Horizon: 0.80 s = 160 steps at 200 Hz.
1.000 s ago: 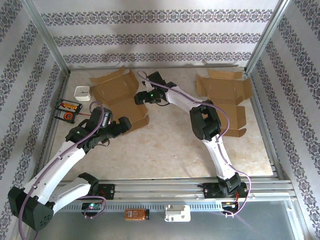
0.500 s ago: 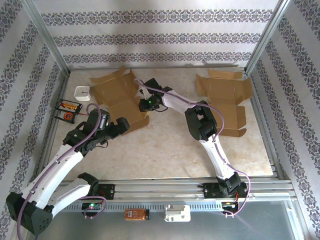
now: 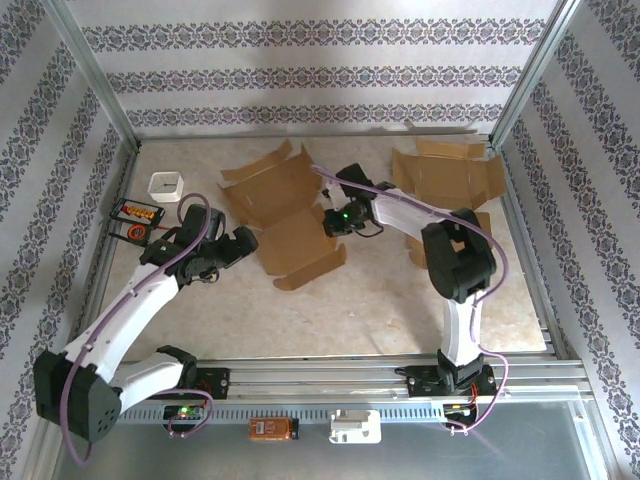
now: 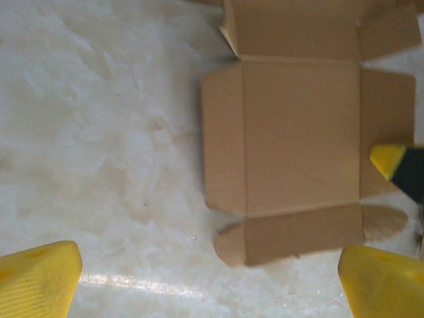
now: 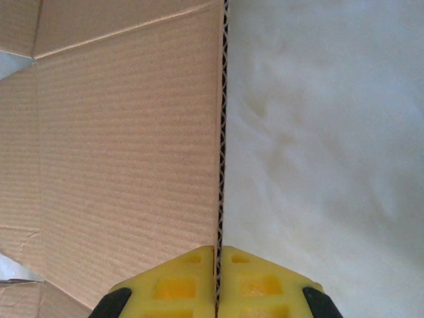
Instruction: Fold the paper box
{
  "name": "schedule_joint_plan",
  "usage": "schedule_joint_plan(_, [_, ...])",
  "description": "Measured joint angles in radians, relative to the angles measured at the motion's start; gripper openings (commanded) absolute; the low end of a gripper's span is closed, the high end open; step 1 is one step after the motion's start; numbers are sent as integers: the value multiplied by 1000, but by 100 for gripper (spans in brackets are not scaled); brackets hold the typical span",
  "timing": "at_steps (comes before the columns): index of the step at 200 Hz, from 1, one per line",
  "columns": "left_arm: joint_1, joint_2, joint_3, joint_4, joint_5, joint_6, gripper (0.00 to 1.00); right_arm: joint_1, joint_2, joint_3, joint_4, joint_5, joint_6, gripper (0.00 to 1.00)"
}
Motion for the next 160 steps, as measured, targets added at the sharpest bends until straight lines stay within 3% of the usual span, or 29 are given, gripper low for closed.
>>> schedule_joint_plan(51, [176, 152, 46, 66, 80, 80, 96, -3, -229, -318, 0, 21, -23, 8])
schedule_joint_plan(96, [212, 364, 62, 154, 166, 129, 90, 3, -346, -436, 0, 62, -16, 8])
schedule_joint_plan(116, [217, 483, 114, 179, 228, 154, 81, 12, -378, -455, 3, 78, -8, 9])
schedule_joint_plan(160, [220, 717, 269, 253, 327, 200, 50, 28, -394, -464, 7, 104, 13, 10])
